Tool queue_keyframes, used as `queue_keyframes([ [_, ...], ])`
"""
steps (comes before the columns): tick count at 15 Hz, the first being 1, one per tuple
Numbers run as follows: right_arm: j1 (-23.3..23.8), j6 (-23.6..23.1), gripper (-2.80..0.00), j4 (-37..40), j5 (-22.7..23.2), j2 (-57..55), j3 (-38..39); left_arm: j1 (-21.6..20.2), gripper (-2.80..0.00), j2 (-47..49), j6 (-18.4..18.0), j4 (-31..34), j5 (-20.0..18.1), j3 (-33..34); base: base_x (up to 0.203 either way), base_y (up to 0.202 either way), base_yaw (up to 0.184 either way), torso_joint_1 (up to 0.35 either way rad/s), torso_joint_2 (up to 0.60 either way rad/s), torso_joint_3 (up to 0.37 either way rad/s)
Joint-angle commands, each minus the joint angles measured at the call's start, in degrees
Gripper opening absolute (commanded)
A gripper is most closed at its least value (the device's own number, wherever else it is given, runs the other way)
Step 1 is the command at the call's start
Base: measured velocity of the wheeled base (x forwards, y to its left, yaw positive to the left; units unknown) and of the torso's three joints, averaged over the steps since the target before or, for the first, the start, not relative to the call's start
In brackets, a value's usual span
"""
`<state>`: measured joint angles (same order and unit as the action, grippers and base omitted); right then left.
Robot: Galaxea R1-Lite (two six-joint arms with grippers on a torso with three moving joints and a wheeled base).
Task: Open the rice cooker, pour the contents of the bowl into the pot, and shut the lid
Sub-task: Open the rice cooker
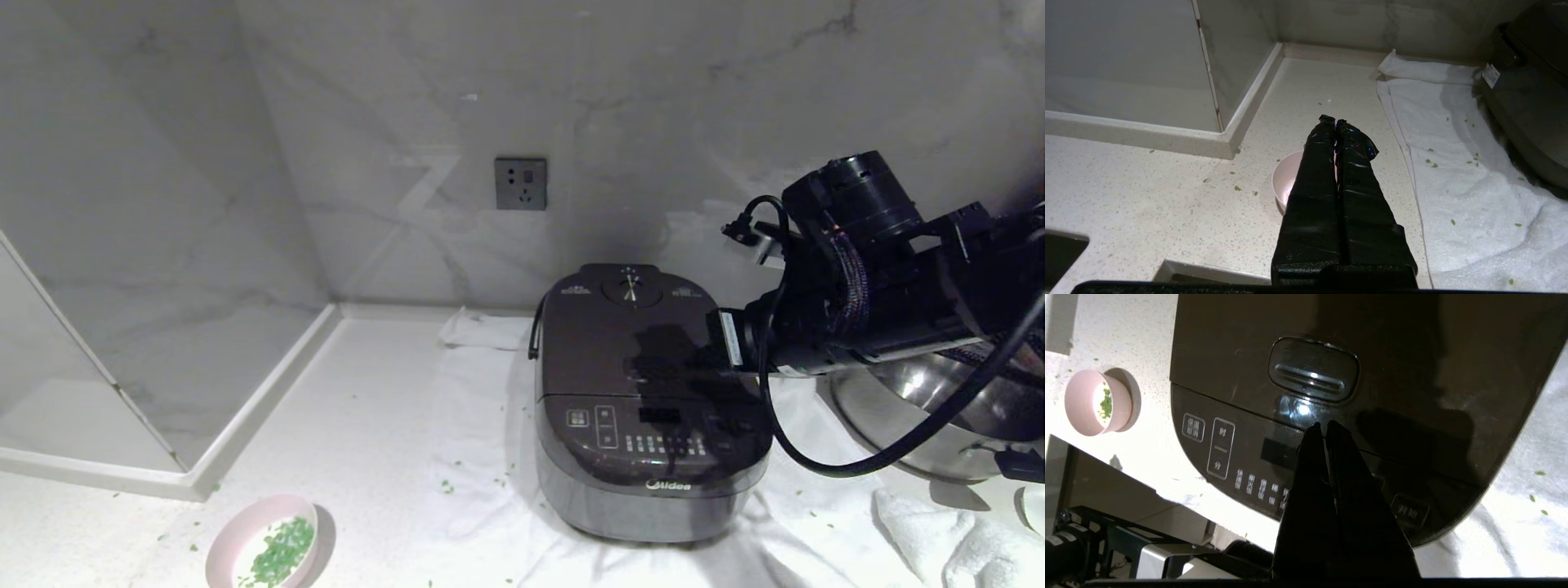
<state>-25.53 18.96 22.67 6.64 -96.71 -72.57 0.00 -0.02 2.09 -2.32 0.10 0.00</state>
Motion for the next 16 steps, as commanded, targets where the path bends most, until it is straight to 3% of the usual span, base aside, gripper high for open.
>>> queue_keyframes([
  [1, 1.49, 0.04, -2.8, -3.51, 0.43, -0.86, 2.1, 0.0, -2.8, 0.02, 0.02, -0.06, 0.07, 0.88, 0.0, 0.0, 0.0, 0.0, 0.0, 0.0],
  [6, 1.61, -0.1, -2.8, -10.08, 3.31, -3.27, 2.12, 0.0, -2.8, 0.02, 0.02, -0.03, -0.01, 0.88, 0.0, 0.0, 0.0, 0.0, 0.0, 0.0],
  [16, 0.57, 0.12, -2.8, -10.8, 4.34, -8.13, 0.94, -0.09, -2.8, 0.02, 0.02, -0.06, 0.08, 0.88, 0.0, 0.0, 0.0, 0.0, 0.0, 0.0],
])
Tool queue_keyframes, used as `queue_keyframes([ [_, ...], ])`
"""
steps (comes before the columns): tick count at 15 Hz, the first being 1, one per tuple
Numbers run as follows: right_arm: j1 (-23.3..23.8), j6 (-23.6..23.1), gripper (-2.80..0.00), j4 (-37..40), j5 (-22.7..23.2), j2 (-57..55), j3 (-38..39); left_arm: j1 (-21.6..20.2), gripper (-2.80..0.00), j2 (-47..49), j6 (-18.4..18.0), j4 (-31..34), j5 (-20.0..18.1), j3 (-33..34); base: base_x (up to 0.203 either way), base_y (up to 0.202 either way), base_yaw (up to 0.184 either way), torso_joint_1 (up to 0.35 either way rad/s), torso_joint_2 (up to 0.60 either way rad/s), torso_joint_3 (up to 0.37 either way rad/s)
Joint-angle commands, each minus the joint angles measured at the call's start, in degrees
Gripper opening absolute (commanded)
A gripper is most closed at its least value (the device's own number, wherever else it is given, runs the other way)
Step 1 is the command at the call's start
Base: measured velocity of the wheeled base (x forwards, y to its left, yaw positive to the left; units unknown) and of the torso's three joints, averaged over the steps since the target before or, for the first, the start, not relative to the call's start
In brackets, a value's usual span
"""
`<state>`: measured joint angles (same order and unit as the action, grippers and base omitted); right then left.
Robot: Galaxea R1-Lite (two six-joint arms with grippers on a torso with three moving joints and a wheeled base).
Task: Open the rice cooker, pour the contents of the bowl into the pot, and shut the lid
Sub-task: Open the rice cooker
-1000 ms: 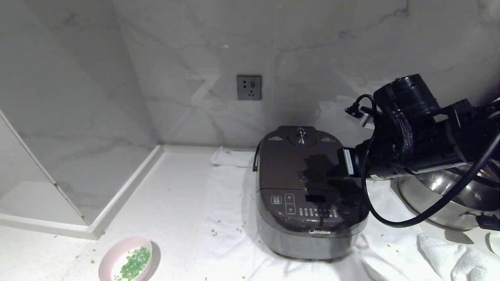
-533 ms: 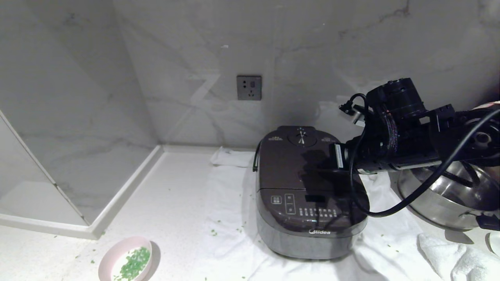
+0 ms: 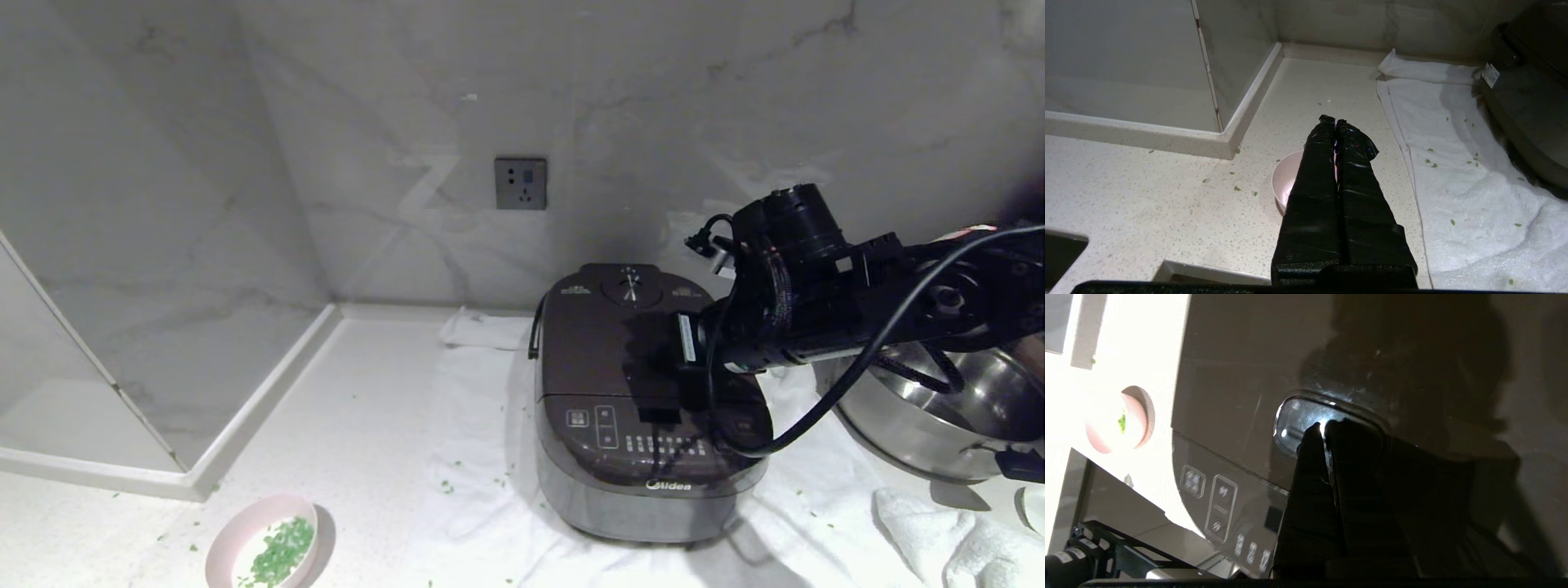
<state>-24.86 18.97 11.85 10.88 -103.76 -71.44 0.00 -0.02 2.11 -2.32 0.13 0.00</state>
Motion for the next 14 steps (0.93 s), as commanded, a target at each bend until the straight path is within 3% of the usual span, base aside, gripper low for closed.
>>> queue_keyframes([
  [1, -0.19, 0.11, -2.8, -0.46, 0.2, -1.51, -0.28, 0.0, -2.8, 0.02, 0.0, -0.06, 0.04, 0.88, 0.0, 0.0, 0.0, 0.0, 0.0, 0.0],
  [4, -0.71, 0.28, -2.8, -4.11, 0.21, -2.67, -0.11, 0.0, -2.8, 0.02, 0.0, -0.06, 0.03, 0.88, 0.0, 0.0, 0.0, 0.0, 0.0, 0.0],
  [14, -1.25, 3.0, -2.8, -4.19, 0.37, -2.32, 3.92, 0.0, -2.8, 0.02, 0.0, -0.06, -0.03, 0.88, 0.0, 0.0, 0.0, 0.0, 0.0, 0.0],
])
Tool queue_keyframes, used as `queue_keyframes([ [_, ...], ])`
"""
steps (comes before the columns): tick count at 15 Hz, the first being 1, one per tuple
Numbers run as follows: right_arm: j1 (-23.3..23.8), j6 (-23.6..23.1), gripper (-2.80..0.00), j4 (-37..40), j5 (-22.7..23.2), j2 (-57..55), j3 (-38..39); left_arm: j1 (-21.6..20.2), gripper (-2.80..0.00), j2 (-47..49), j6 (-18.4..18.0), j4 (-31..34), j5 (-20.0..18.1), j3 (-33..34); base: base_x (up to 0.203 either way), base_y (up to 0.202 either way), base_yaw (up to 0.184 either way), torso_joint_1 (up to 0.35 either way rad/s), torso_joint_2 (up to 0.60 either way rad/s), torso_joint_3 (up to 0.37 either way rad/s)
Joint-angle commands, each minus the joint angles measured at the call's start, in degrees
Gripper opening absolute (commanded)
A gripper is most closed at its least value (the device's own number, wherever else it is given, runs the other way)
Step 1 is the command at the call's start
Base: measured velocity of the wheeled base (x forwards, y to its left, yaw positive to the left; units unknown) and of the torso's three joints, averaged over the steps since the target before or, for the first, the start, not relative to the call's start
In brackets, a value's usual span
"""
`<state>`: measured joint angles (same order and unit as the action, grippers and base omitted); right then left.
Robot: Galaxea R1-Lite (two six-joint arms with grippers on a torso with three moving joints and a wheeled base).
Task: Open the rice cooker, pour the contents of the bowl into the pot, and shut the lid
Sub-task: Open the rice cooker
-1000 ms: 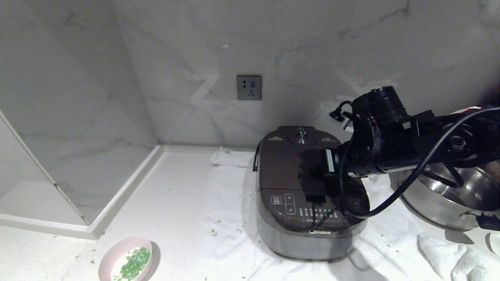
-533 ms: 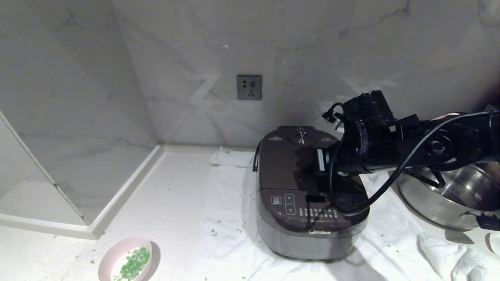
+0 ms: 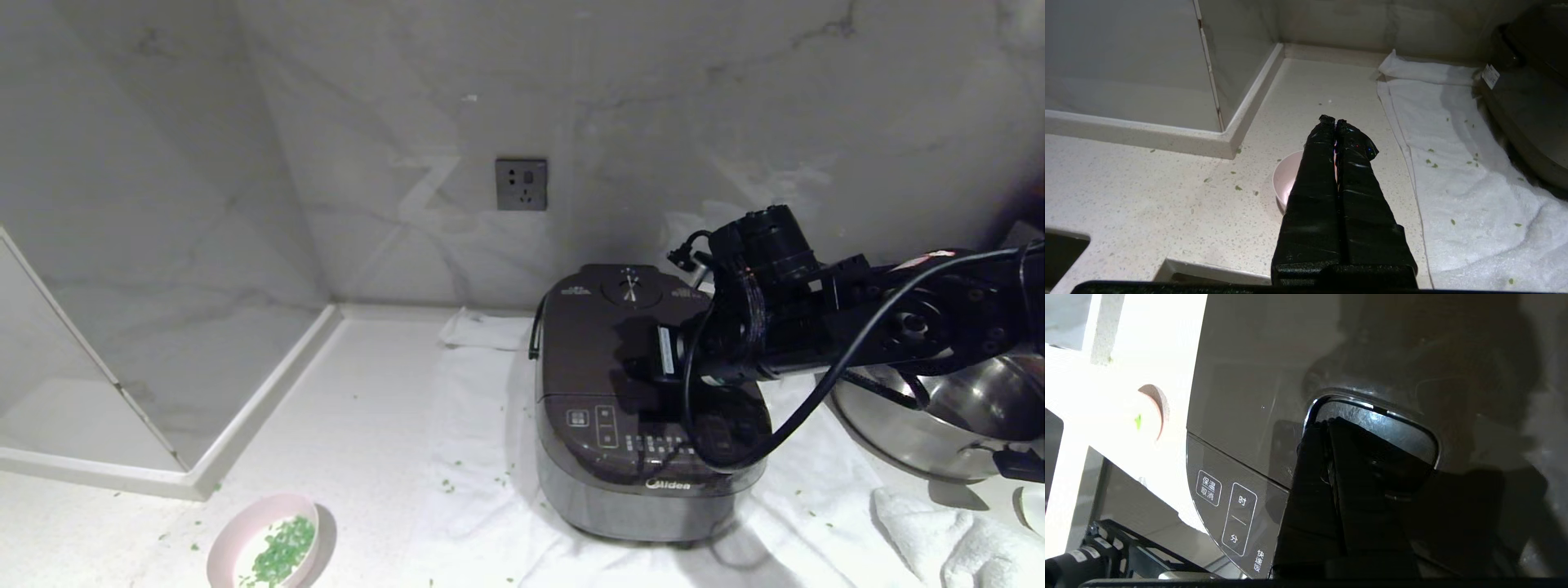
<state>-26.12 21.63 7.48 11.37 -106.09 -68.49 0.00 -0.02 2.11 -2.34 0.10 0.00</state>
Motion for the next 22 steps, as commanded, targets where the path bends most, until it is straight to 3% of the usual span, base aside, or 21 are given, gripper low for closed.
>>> queue_keyframes([
  [1, 0.1, 0.43, -2.8, 0.13, 0.07, 0.0, 1.63, -0.04, -2.8, 0.02, 0.0, -0.03, 0.01, 0.88, 0.0, 0.0, 0.0, 0.0, 0.0, 0.0],
  [8, -0.2, 0.35, -2.8, -0.96, 0.26, 6.2, 1.35, 0.0, -2.8, 0.02, 0.0, -0.03, -0.01, 0.88, 0.0, 0.0, 0.0, 0.0, 0.0, 0.0],
  [10, -3.67, 0.35, -2.8, -0.76, -0.16, 12.26, 1.91, -0.01, -2.8, 0.02, 0.0, -0.03, 0.0, 0.88, 0.0, 0.0, 0.0, 0.0, 0.0, 0.0],
  [16, -18.88, -0.08, -2.8, -0.38, -7.16, 25.05, 2.15, 0.0, -2.8, 0.02, 0.0, -0.03, 0.08, 0.88, 0.0, 0.0, 0.0, 0.0, 0.0, 0.0],
  [22, -20.23, -0.96, -2.8, 2.45, -11.43, 33.67, 6.6, 0.0, -2.8, 0.02, 0.0, -0.03, 0.08, 0.88, 0.0, 0.0, 0.0, 0.0, 0.0, 0.0],
])
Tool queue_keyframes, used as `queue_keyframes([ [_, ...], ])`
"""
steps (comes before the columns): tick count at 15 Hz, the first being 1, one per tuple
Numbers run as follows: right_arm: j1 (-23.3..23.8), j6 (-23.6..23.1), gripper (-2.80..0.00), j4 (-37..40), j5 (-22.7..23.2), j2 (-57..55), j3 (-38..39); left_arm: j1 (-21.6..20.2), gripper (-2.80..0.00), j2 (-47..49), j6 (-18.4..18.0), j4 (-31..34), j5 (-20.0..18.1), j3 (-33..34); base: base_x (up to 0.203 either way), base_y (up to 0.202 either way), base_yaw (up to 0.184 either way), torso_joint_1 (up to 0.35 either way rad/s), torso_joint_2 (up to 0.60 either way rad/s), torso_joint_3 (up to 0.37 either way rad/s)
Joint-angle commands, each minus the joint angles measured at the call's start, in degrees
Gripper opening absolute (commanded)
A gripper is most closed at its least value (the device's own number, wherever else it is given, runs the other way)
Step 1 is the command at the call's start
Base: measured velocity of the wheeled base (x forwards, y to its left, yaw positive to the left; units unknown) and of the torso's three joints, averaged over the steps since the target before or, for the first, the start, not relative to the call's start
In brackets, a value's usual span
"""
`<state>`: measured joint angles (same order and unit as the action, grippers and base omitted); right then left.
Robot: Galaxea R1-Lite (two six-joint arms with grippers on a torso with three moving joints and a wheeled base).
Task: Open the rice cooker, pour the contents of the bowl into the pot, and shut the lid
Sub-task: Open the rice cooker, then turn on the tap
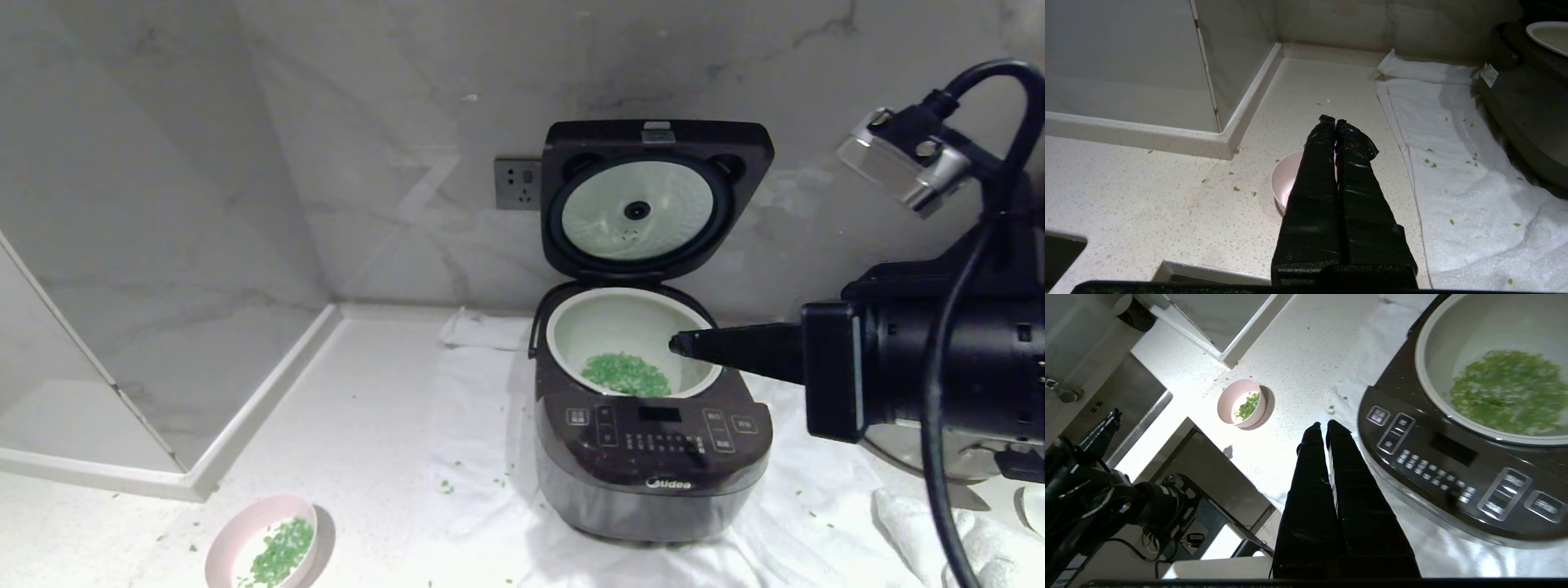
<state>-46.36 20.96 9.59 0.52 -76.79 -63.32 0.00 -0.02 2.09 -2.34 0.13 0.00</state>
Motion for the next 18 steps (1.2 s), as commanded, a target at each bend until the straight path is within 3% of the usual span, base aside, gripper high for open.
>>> queue_keyframes([
  [1, 0.05, -0.89, -2.8, 0.77, -1.09, 6.21, 2.67, -0.07, -2.8, 0.02, 0.02, -0.04, 0.02, 0.88, 0.0, 0.0, 0.0, 0.0, 0.0, 0.0],
  [3, 0.21, -1.99, -2.8, 1.93, -2.34, 10.48, 5.33, 0.0, -2.8, 0.02, 0.02, -0.04, 0.04, 0.88, 0.0, 0.0, 0.0, 0.0, 0.0, 0.0],
  [6, 0.94, -4.67, -2.8, 2.76, -11.15, 15.55, 10.08, 0.0, -2.8, 0.02, 0.02, -0.04, 0.04, 0.88, 0.0, 0.0, 0.0, 0.0, 0.0, 0.0],
  [8, 3.57, -6.73, -2.8, 2.8, -14.07, 19.25, 12.15, 0.0, -2.8, 0.02, 0.02, -0.04, 0.04, 0.88, 0.0, 0.0, 0.0, 0.0, 0.0, 0.0],
  [11, 13.38, -11.45, -2.8, 2.84, -14.7, 24.48, 14.62, 0.0, -2.8, 0.02, 0.02, -0.04, 0.04, 0.88, 0.0, 0.0, 0.0, 0.0, 0.0, 0.0],
  [16, 36.86, -15.27, -2.8, 4.87, -14.86, 30.7, 16.99, -0.03, -2.8, 0.02, 0.02, -0.04, -0.01, 0.88, 0.0, 0.0, 0.0, 0.0, 0.0, 0.0],
  [18, 43.15, -17.27, -2.8, 5.19, -14.91, 35.62, 19.72, -0.08, -2.8, 0.02, 0.02, -0.04, -0.04, 0.88, 0.0, 0.0, 0.0, 0.0, 0.0, 0.0],
])
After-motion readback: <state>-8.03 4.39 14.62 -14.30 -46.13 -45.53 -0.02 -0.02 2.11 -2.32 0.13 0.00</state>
